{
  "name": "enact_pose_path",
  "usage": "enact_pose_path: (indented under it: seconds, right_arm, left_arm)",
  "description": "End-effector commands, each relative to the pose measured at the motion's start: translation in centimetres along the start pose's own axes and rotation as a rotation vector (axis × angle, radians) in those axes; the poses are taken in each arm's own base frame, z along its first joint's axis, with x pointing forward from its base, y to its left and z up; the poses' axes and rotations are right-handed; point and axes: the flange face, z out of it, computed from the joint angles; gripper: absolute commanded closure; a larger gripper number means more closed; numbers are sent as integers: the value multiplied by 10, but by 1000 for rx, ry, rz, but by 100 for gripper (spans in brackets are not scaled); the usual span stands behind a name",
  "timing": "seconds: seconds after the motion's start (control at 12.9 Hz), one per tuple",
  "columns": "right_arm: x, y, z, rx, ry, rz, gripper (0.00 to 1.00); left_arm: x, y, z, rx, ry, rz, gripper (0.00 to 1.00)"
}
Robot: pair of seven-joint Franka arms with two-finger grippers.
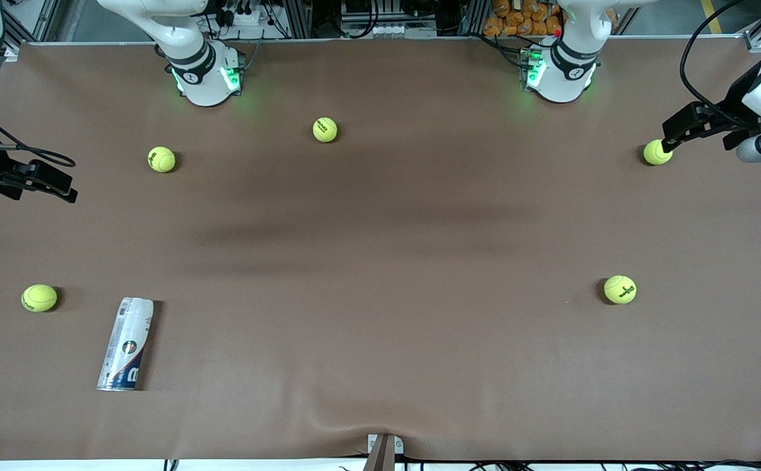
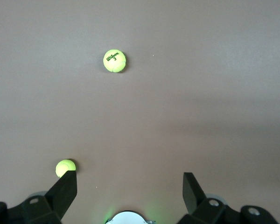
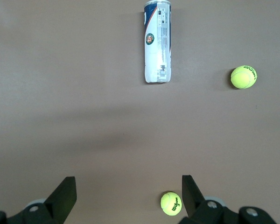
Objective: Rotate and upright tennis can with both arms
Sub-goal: 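Reach the right gripper toward the tennis can lying on its side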
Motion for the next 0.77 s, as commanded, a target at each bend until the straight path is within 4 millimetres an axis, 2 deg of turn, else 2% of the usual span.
enact_pose_path:
  seconds: [0.0,0.23,0.39,0.54,0.7]
  right_arm:
    - [-7,5,3,-23,1,2,0]
    - [-4,4,3,-26,9,-1,0]
    - [8,5,17,-30,21,-36,0]
    - [36,11,54,-45,21,-56,0]
    - [74,18,110,-42,20,-55,0]
  left_arm:
    - [0,-3,-6,19,9,19,0]
    - [2,-3,-5,20,8,22,0]
    - [6,-4,0,16,-2,26,0]
    - [8,-4,4,17,-9,24,0]
    - [9,-4,7,17,-15,24,0]
